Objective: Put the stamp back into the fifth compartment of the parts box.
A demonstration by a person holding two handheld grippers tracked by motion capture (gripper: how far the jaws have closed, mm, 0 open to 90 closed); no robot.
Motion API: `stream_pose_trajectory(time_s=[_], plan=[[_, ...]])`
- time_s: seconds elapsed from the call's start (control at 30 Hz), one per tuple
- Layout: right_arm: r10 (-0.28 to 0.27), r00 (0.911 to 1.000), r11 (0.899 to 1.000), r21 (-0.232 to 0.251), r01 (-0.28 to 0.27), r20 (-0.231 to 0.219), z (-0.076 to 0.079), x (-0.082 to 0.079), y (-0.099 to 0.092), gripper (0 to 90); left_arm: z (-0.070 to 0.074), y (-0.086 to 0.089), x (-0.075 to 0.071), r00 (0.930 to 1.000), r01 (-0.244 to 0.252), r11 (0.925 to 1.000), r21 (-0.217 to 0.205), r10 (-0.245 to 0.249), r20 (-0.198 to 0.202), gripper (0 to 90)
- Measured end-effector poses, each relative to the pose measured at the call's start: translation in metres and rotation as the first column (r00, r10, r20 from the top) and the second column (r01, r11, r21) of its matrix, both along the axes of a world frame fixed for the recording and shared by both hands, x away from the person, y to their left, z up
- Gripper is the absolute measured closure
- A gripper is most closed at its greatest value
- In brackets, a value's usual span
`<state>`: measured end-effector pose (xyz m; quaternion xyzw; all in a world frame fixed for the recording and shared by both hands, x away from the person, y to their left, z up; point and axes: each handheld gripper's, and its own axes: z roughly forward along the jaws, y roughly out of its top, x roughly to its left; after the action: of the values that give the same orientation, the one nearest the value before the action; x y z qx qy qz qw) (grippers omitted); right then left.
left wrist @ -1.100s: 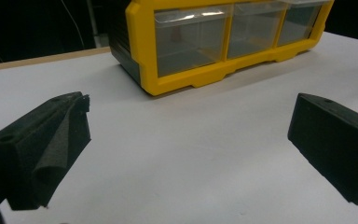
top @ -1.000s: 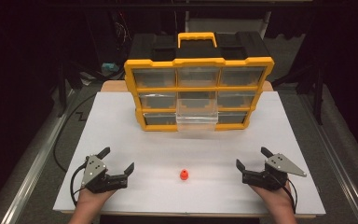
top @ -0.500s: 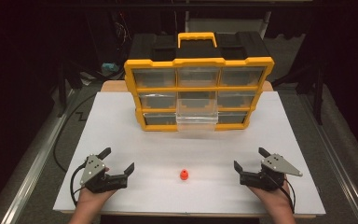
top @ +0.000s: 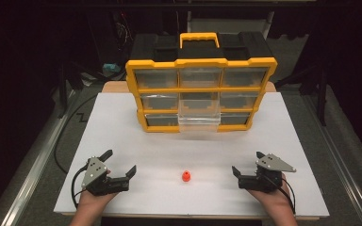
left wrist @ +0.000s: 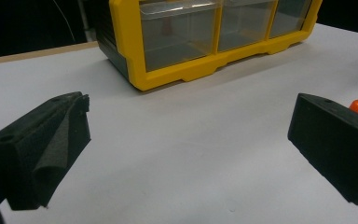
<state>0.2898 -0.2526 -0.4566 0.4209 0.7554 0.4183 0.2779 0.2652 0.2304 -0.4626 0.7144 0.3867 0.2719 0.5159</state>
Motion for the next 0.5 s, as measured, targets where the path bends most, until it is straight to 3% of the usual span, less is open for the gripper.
stream_pose_trajectory(time_s=[0.33, 0.5], plan=[[0.040, 0.9948, 0.999, -0.033, -0.043, -0.094, -0.005, 0.003, 0.004, 0.1, 0.000, -0.002, -0.001, 0.9998, 0.017, 0.9998, 0.012, -0.017, 0.005, 0.3], [0.103, 0.9860, 0.994, -0.018, -0.106, -0.131, -0.007, 0.003, 0.012, 0.0, 0.000, -0.003, -0.001, 0.9997, 0.023, 0.9996, 0.015, -0.023, 0.009, 0.3]])
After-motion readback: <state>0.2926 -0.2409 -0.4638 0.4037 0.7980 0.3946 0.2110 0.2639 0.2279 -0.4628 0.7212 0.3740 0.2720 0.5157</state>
